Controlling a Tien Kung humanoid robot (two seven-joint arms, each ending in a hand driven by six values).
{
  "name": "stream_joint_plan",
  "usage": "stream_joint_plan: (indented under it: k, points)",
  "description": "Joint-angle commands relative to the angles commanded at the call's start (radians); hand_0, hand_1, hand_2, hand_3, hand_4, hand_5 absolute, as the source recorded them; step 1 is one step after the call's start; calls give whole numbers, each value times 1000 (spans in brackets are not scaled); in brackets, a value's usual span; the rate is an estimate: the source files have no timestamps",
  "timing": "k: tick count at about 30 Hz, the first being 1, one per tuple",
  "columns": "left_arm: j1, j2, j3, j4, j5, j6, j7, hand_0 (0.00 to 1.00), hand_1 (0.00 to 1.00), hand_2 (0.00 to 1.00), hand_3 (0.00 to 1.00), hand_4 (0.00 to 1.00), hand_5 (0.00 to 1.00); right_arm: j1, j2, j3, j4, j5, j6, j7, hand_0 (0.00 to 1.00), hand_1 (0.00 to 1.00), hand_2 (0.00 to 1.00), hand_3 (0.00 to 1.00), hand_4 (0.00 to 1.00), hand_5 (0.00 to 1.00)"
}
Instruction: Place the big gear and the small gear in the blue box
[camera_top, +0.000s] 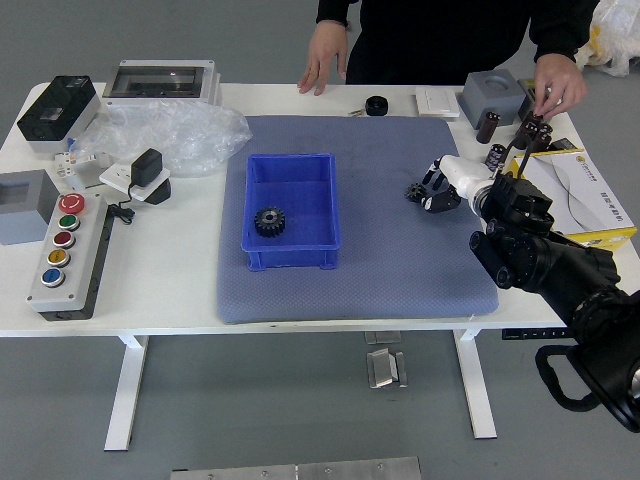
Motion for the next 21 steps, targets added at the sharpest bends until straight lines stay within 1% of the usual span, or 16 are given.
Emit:
stream_joint_plan:
  k: [5,10,13,17,18,21]
  points:
    - [7,4,0,0,-2,0,2,919,901,894,883,815,350,5,-16,-81,0,39,17,-1,503,478,627,662,687,257]
    - [8,4,-1,0,-1,0,1,918,902,893,884,815,350,10,-20,-112,0,57,22,-3,511,487,633,666,693,256]
    - [7,4,-1,0,-1,1,0,919,902,893,883,815,350,12,-20,-139,0,76,21,-2,514,493,640,667,696,258]
    - [8,5,-2,0,-1,1,1,919,902,893,883,815,350,18,-25,-221,2,150,10,0,514,493,640,667,696,258]
    - [8,5,-3,0,-1,1,1,919,902,893,883,815,350,21,-26,-244,4,166,9,-1,520,505,650,672,706,258]
    - [9,6,-4,0,-1,1,1,919,902,893,883,815,350,27,-31,-274,11,185,11,-3,520,505,650,672,706,258]
